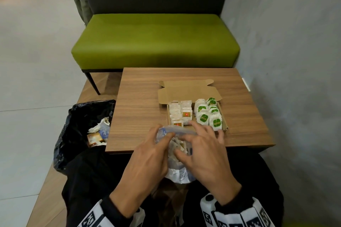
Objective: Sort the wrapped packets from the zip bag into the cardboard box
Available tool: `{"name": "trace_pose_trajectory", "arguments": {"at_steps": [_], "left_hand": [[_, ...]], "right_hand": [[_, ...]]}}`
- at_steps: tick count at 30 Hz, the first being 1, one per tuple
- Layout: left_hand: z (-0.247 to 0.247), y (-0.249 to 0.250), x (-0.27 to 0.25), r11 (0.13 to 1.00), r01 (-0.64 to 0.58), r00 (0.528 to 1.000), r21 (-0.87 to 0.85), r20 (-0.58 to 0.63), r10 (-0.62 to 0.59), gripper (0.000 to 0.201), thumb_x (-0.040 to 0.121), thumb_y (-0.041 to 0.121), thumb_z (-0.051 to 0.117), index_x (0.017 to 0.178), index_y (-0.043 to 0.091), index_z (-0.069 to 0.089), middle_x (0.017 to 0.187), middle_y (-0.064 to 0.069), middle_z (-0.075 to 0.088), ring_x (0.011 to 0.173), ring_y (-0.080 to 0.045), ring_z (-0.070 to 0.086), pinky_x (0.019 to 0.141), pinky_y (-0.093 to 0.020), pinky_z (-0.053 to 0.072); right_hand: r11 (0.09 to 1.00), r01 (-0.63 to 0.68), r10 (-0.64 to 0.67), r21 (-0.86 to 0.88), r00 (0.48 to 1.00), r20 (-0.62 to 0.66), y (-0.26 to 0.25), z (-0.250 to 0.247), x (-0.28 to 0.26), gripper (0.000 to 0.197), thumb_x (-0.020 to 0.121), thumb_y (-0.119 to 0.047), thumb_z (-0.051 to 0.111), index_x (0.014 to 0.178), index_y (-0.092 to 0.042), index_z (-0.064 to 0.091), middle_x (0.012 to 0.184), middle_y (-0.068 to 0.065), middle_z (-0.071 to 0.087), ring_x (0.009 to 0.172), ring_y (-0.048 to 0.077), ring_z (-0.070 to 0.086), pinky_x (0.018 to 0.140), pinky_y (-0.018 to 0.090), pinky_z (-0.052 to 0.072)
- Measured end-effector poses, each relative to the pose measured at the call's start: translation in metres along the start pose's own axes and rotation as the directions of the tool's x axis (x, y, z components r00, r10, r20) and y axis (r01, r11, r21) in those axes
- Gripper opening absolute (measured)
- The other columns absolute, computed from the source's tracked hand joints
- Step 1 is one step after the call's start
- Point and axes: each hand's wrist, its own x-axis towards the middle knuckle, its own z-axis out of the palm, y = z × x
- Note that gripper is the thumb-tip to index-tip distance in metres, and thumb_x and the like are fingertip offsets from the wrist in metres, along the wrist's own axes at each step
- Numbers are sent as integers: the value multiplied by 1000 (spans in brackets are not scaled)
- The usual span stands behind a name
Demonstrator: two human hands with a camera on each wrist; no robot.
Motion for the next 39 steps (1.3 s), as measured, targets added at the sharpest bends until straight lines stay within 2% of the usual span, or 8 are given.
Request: {"name": "trace_pose_trajectory", "arguments": {"at_steps": [7,15,19,23,28,31,34,39], "left_hand": [[1,5,1,998,7,1000,-60,-17,-8,43,91,28,36,127,19,60,134,-16,54,84,-30,71,63,-32,59],[-1,-3,0,995,-31,999,-91,-39,27,39,93,15,51,132,22,56,139,-15,51,87,-25,70,70,-20,50],[-5,-8,1,998,-20,999,-59,-38,18,41,94,28,40,130,21,58,137,-14,53,85,-24,71,67,-26,55],[-15,-22,6,994,111,993,-10,-43,-112,39,94,16,59,132,22,60,144,-12,48,102,-32,67,80,-39,55],[-27,-34,14,984,174,984,27,-55,-172,40,94,14,60,133,23,60,143,-13,50,112,-33,62,83,-41,53],[-28,-46,23,974,215,975,73,-81,-209,40,91,11,61,130,20,62,140,-15,52,107,-35,63,80,-42,54],[-22,-74,43,953,303,944,-16,-130,-302,36,95,10,54,131,16,61,132,-12,55,115,-31,58,95,-39,48],[-10,-110,72,905,417,909,-85,18,-417,43,102,21,45,145,25,45,152,-13,36,142,-29,33,110,-39,34]], "right_hand": [[989,-144,146,-38,985,87,-11,7,6,44,89,-62,54,117,-31,68,165,0,6,151,30,-2,112,72,0],[963,-157,129,221,983,134,-4,23,15,32,85,-58,62,108,-37,69,165,-5,6,151,27,-5,111,75,2],[905,-152,108,398,986,129,0,33,21,20,81,-52,70,78,-32,69,159,-9,25,148,19,13,114,67,14],[792,-25,85,610,994,-69,13,34,25,16,77,-37,80,68,-26,73,148,-10,43,139,13,33,113,52,29],[395,154,66,905,978,-196,13,28,34,15,75,-36,80,86,-25,81,128,-12,64,123,4,56,101,43,51],[282,231,101,931,958,-269,8,25,43,22,75,-31,78,93,-19,81,121,-2,69,118,12,62,90,30,56],[363,278,136,889,928,-346,10,25,54,21,73,-36,78,91,-25,81,112,-7,68,111,8,63,87,30,54],[783,408,-46,469,789,-612,22,31,70,29,80,-41,73,93,-15,78,83,-5,54,78,9,53,65,21,44]]}}
